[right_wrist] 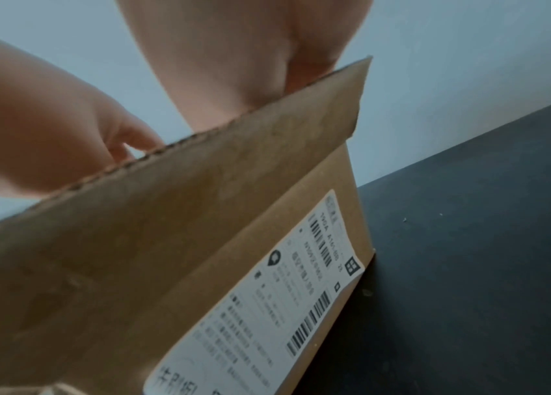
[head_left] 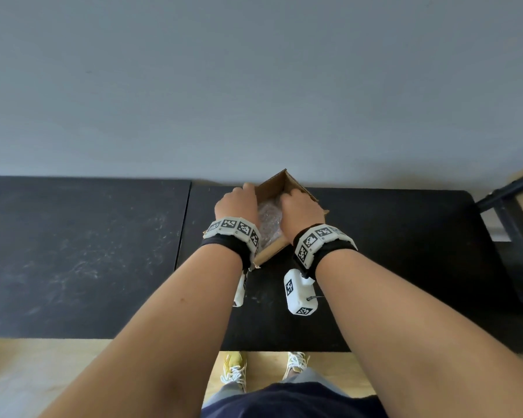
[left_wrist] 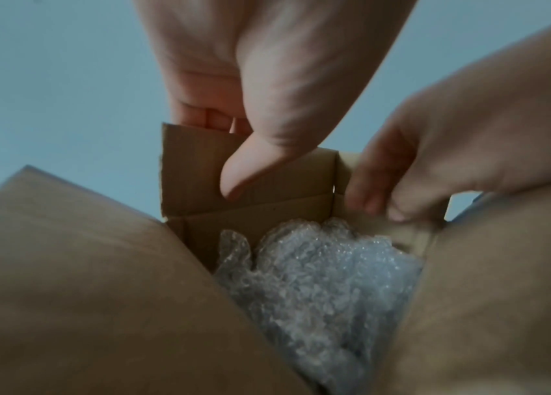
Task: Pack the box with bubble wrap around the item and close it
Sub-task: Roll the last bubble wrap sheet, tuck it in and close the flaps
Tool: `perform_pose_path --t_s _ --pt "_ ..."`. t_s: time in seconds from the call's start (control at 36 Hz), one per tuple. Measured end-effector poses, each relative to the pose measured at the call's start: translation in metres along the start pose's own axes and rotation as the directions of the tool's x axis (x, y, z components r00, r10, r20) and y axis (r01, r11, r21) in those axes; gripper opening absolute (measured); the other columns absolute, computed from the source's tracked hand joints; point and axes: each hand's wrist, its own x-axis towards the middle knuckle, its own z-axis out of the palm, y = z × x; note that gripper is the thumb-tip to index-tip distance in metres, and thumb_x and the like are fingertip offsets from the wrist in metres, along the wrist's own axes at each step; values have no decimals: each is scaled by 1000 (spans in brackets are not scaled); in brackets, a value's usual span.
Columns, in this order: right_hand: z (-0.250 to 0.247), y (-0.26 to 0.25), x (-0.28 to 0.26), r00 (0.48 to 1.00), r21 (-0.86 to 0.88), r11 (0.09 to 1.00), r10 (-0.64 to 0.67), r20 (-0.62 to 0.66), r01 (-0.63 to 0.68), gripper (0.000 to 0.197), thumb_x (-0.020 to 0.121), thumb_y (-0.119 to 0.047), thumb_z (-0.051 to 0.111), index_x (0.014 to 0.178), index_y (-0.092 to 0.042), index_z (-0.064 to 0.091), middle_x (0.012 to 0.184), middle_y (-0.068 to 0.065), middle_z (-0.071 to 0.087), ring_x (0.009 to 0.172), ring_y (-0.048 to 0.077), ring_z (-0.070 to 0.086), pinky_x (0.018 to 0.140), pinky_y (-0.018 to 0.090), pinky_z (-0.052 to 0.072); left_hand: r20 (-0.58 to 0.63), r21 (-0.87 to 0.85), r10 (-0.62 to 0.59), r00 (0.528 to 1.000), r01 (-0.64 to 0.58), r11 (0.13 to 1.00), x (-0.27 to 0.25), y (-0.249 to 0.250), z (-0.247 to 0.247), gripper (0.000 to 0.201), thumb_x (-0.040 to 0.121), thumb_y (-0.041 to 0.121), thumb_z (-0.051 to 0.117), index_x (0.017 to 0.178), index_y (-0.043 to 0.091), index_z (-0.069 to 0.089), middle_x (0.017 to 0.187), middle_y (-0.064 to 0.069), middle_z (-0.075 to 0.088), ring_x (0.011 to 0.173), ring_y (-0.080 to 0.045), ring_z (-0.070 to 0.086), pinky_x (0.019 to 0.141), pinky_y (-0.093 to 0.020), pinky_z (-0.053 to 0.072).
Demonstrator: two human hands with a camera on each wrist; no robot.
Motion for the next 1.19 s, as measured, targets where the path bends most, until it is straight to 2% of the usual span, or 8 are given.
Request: perform_pose_path --t_s 0.08,0.17,0.25,0.39,0.58,0.72,0.97,1.19 --pt "-11 2 -2 988 -49 999 -31 -152 24 21 81 -1 54 100 -8 59 112 10 55 106 30 50 83 37 40 12 20 -3 1000 3 1000 5 0 -6 29 92 -2 45 118 7 54 114 -11 63 103 -30 63 66 -33 42" --pt "-19 6 -2 973 -90 996 3 -229 -24 34 77 -2 55 109 -10 56 111 10 53 106 30 47 85 37 38 -24 76 30 999 -28 997 10 0 -12 25 92 -2 43 112 7 55 106 -10 66 96 -29 65 67 -33 42" --pt "-23 10 -3 980 40 992 125 -156 -120 41 82 -3 56 121 -11 47 114 9 53 101 29 55 80 37 42 -69 132 56 996 -46 990 16 0 -14 22 93 3 42 110 9 56 102 -8 67 96 -29 64 77 -35 44" --pt "-24 13 -3 968 154 956 252 3 -250 12 94 -10 49 103 -11 57 101 7 65 86 27 62 64 31 40 -107 137 35 994 -21 990 19 -5 -14 25 93 10 44 116 12 55 110 -7 61 107 -27 57 90 -38 42" --pt "-23 11 1 955 83 952 294 29 -295 17 95 -13 49 91 -9 65 85 6 65 70 24 53 61 29 41 -83 -84 -412 907 406 910 3 -29 -1 70 91 32 59 143 -1 25 134 -17 45 119 -31 51 88 -40 49" --pt "-23 2 -2 954 35 954 299 25 -299 15 94 -9 49 84 -12 60 76 4 54 70 22 51 61 29 42 90 -394 -504 859 496 774 -10 -40 -6 46 93 24 56 130 3 36 122 -19 58 113 -39 59 78 -41 45" --pt "-23 3 -8 955 41 955 291 54 -294 18 92 -5 48 96 -8 66 101 9 68 94 28 65 66 31 45 67 -390 -405 912 397 831 -14 -26 -7 31 97 13 49 125 1 43 121 -18 60 112 -36 59 79 -40 47" --pt "-20 11 -8 953 9 954 300 50 -301 20 94 -4 48 99 -6 67 102 10 68 96 28 66 68 31 45 -31 -353 -319 947 288 890 -2 -25 0 28 103 24 42 121 4 50 115 -15 64 105 -34 62 69 -37 43"
